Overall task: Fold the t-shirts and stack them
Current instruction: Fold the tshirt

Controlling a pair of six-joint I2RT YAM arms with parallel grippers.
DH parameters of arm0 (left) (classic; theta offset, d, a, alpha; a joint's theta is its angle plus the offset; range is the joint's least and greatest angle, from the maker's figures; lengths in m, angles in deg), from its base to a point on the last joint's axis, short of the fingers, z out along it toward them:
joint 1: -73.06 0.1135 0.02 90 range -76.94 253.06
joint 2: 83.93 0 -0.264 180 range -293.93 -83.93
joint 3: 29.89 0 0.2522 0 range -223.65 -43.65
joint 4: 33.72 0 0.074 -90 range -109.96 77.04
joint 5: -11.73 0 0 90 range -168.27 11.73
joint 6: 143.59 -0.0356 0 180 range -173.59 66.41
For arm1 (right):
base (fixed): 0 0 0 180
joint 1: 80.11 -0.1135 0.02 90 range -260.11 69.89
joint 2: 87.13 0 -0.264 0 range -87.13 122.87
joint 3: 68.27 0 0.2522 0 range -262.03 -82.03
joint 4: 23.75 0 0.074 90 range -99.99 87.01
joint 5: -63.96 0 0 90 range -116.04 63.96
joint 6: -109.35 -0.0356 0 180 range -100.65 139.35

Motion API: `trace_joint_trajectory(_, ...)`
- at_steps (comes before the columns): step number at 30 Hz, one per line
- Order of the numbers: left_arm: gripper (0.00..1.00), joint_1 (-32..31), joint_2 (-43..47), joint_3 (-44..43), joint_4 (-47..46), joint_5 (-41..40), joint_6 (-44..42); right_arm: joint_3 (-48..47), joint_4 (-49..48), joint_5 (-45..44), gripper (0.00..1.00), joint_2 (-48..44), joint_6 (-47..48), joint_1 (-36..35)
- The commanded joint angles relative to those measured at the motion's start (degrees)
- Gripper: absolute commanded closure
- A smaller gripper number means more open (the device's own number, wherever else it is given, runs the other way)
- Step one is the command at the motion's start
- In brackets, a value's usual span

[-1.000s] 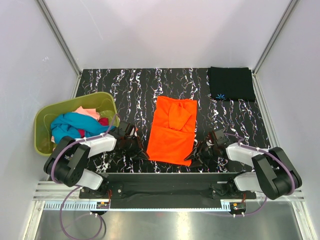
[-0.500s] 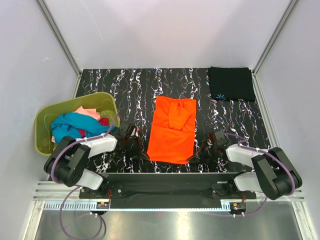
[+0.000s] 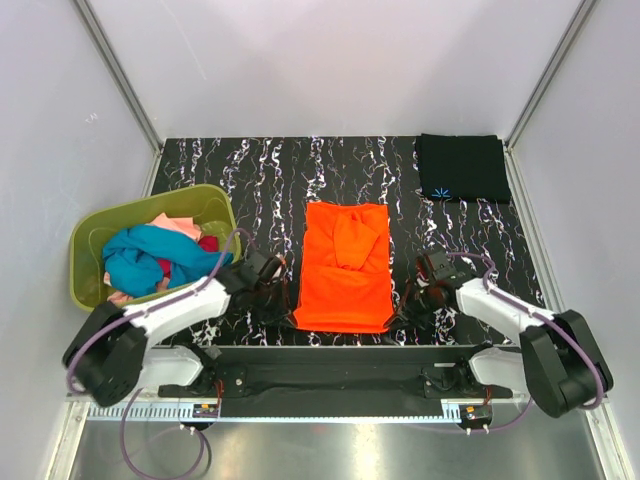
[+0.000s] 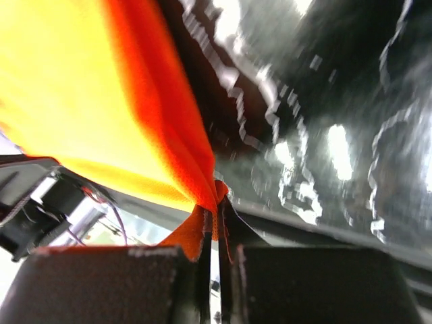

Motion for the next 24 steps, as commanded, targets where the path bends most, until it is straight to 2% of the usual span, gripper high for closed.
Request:
trace_joint_trajectory(1, 1.00, -1.4, 6.8, -0.8, 8.1, -7.5, 0.5, -3.6, 11.5, -3.5, 1.00, -4.3, 5.3, -0.9)
trace_joint_trajectory(9, 1.00, -6.9, 18.9, -2.9, 14.1, -7.6, 6.4, -7.0, 23.4, -0.7, 1.00, -17.3, 4.8, -2.9)
trace_joint_trajectory(13, 1.00, -8.5, 19.4, -7.7, 17.3, -7.6, 7.2, -9.7, 26.0, 0.4, 1.00, -19.6, 4.1, -2.9)
trace_joint_trajectory(18, 1.00, -8.4, 15.6, -16.6, 20.3, -9.3, 5.7, -17.2, 28.1, -2.6, 1.00, -14.6, 8.1, -2.9)
trace_joint_trajectory(22, 1.00, -7.3, 9.9, -22.8, 22.6, -10.4, 2.2, -24.9, 26.7, -3.3, 1.00, -5.8, 11.0, -2.4)
trace_joint_trajectory(24, 1.00, -4.9, 6.3, -25.1, 22.9, -9.8, 0.5, -27.8, 27.1, -3.3, 1.00, -1.3, 13.1, -1.3)
